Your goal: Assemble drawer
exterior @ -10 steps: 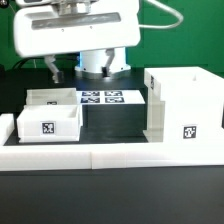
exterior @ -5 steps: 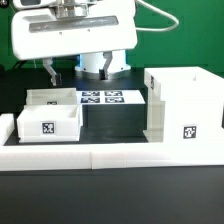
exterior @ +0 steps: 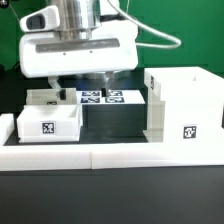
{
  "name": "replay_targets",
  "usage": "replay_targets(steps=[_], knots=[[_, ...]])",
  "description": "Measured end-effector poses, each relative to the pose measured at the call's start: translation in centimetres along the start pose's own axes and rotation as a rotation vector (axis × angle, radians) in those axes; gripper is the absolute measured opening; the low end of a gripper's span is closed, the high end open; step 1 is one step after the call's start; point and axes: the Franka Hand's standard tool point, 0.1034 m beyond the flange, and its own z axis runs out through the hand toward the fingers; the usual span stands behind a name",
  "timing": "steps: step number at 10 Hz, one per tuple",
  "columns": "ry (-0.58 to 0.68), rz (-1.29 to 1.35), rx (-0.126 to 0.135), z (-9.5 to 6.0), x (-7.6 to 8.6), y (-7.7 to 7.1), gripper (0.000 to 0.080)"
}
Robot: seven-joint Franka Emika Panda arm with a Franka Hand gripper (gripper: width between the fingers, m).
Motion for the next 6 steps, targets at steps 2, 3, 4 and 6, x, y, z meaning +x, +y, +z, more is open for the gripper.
replay_targets(steps=[2, 3, 4, 6], knots=[[0.002, -0.011, -0.016, 1.21, -0.50, 0.59, 0.0649], [0.005, -0.017, -0.021, 1.52, -0.56, 0.81, 0.0649], [0.007, -0.018, -0.020, 1.47, -0.50, 0.74, 0.0649], [0.006, -0.018, -0.021, 1.49, -0.51, 0.76, 0.0649]])
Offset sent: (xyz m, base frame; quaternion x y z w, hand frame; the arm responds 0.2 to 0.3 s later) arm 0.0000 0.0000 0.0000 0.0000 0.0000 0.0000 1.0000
